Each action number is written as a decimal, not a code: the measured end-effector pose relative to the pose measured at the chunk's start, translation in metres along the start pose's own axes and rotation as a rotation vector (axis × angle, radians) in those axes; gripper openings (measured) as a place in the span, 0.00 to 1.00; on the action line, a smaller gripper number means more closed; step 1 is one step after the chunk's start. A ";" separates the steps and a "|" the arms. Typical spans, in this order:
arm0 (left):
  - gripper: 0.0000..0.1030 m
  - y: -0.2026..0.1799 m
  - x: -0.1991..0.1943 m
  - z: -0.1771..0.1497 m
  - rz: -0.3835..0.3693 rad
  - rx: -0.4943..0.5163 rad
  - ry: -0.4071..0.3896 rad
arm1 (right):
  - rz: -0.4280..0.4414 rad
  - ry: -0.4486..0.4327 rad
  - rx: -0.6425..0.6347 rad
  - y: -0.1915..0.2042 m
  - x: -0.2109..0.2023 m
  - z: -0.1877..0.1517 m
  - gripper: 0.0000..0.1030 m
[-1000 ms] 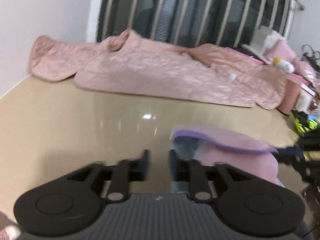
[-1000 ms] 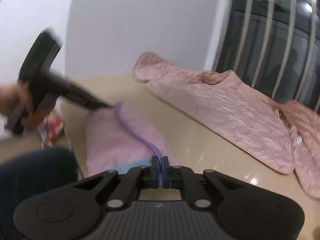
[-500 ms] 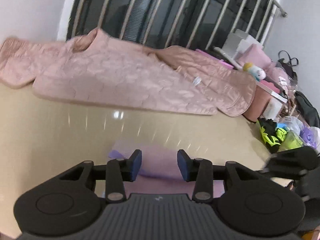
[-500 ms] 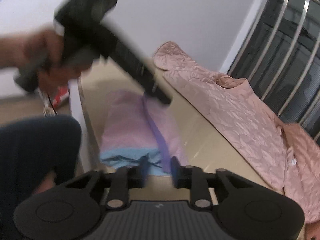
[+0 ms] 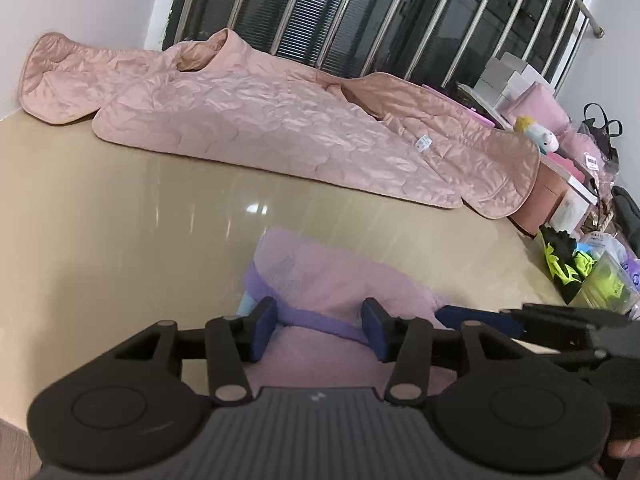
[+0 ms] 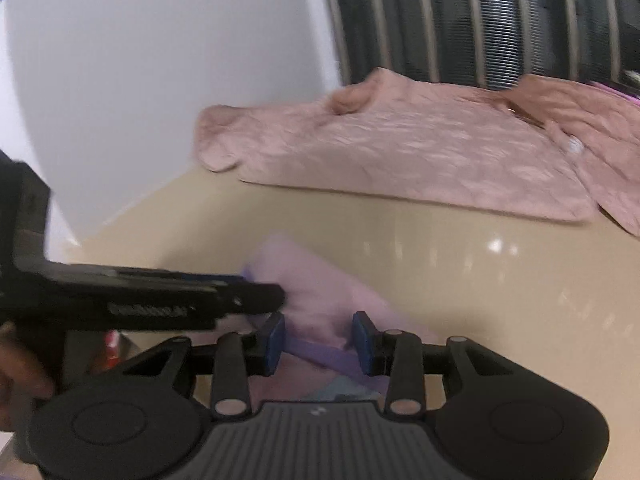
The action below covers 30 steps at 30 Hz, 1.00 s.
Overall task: Fold clothes
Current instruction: 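Grasp the folded bundle's purple edge with both grippers and lift it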
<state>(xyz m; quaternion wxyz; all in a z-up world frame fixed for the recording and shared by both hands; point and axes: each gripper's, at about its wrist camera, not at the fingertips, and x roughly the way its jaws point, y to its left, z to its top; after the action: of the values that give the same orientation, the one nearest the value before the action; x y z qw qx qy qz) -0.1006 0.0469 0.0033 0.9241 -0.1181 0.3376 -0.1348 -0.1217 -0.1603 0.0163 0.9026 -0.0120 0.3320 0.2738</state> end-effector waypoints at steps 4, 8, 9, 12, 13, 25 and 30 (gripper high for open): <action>0.49 -0.015 -0.002 -0.003 0.067 0.003 0.012 | -0.069 -0.003 0.045 -0.006 -0.007 -0.010 0.51; 0.53 -0.037 -0.007 -0.016 0.164 0.004 -0.004 | -0.103 0.016 0.115 -0.023 -0.010 -0.014 0.62; 0.53 -0.042 -0.009 -0.020 0.186 0.002 -0.011 | -0.105 0.017 0.130 -0.026 -0.012 -0.014 0.62; 0.54 -0.050 -0.014 -0.029 0.228 -0.030 -0.034 | -0.123 0.024 0.155 -0.035 -0.015 -0.015 0.63; 0.55 -0.051 -0.016 -0.031 0.240 -0.040 -0.039 | -0.122 0.028 0.159 -0.037 -0.015 -0.014 0.63; 0.80 -0.040 -0.021 -0.030 0.303 -0.069 -0.051 | -0.058 0.047 0.151 -0.031 -0.009 -0.007 0.52; 0.80 -0.019 -0.023 -0.019 0.206 -0.133 -0.029 | -0.026 0.026 0.150 -0.033 -0.011 -0.004 0.52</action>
<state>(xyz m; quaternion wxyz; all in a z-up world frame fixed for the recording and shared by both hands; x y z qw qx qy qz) -0.1329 0.0338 0.0088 0.9279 -0.1459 0.3428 -0.0149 -0.1143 -0.1939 0.0148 0.9001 0.0478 0.3629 0.2361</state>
